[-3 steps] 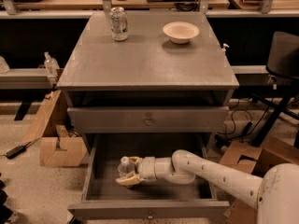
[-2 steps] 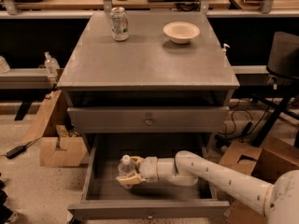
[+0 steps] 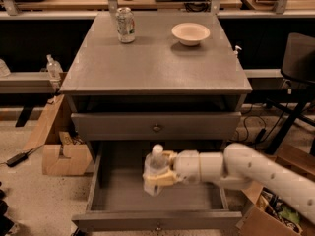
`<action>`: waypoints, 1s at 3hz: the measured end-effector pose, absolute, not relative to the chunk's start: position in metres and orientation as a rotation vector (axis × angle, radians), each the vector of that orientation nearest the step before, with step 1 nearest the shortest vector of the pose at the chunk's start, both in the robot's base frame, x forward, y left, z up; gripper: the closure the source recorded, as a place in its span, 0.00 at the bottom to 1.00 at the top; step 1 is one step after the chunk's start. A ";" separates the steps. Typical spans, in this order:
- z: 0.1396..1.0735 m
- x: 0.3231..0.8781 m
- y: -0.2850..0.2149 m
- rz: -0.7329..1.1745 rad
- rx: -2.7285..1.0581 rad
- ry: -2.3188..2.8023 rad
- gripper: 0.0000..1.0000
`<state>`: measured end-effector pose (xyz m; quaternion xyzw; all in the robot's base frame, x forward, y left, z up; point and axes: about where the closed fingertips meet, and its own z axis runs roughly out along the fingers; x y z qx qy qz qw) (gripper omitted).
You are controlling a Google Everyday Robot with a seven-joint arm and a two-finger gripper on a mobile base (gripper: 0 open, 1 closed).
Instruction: Pick blue plastic bottle from middle drawer and place on counter
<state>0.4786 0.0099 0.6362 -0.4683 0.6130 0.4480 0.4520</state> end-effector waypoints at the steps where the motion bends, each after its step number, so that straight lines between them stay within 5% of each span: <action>1: 0.741 0.480 -0.024 1.056 -1.161 1.516 1.00; 3: 0.938 0.555 -0.037 0.793 -1.129 1.542 1.00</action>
Offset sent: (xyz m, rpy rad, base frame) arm 0.0805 -0.0683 0.3666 -0.1522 -0.1959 -0.2255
